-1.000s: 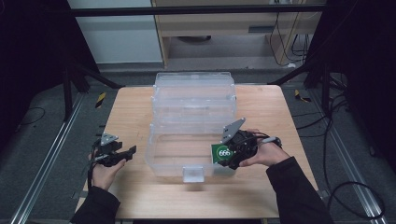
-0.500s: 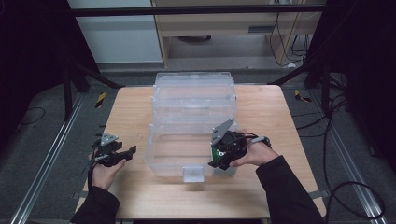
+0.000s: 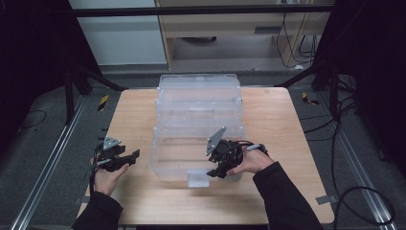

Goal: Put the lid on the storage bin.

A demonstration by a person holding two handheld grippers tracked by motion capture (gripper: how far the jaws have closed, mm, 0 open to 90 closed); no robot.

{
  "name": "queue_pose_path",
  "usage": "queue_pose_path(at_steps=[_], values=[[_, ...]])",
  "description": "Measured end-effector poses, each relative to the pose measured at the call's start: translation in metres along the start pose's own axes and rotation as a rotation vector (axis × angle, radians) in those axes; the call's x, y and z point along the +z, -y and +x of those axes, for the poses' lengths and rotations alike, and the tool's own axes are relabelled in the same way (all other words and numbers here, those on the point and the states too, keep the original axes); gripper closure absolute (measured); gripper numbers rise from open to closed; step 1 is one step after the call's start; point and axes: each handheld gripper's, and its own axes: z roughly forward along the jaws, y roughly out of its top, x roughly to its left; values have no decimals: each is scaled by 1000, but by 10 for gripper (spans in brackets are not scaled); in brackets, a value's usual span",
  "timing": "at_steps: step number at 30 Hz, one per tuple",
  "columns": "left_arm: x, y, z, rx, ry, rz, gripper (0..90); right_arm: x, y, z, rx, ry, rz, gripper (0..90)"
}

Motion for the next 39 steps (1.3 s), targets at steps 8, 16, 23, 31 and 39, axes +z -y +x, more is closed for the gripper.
queue_pose_path(at_steps=[8,16,23,31,39], values=[[0,-1,0,13,4,0,347,10,0,2,6,-35,32,526],[1,0,0,5,6,1,347,19,1,0,15,-51,42,543],[-1,-2,0,11,1,-8,351,24,3,-1,30,-54,33,560],[-10,-14,3,68,1,-41,353,24,1,-1,55,-78,29,634],[-23,-28,4,115,18,-82,354,26,0,1,56,-84,47,641]])
